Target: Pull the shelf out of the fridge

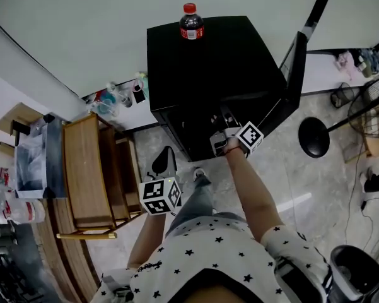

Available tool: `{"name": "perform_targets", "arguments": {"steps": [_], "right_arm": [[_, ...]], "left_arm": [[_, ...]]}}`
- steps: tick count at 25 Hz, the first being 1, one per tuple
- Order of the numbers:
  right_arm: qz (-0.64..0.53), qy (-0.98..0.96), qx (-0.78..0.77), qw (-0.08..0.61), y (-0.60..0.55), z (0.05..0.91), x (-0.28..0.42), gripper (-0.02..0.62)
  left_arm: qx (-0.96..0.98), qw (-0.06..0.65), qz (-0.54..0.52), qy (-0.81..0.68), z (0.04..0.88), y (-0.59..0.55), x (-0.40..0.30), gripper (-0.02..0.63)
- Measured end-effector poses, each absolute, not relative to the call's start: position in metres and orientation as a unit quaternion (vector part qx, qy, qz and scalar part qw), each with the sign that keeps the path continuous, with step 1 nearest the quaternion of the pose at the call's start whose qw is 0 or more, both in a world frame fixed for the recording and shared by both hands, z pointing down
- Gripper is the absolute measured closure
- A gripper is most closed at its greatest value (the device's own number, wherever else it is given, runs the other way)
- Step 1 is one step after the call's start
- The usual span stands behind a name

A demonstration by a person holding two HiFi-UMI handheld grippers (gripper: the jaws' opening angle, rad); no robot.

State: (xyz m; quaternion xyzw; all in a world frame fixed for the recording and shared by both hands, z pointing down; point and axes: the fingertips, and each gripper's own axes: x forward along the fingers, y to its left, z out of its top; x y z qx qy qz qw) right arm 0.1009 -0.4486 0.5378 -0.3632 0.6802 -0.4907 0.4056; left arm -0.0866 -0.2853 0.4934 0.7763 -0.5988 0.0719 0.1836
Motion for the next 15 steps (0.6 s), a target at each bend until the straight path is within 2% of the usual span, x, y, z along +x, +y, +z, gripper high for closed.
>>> {"name": "perform_targets", "arguments": {"steps": [10, 15], "right_arm": [[-0.515, 0.64, -0.353, 0.447, -0.486, 0.552, 0.096, 0.434], [-0.518, 0.623, -0.365, 0.458, -0.501, 0.557, 0.1, 0.461]], "left_arm": [[0.772, 0.183, 0.082, -0.603, 0.5, -0.291, -0.097, 0.594], [0.768, 0.181, 0.091, -0.608, 0.502, -0.293, -0.104, 0.594]]}}
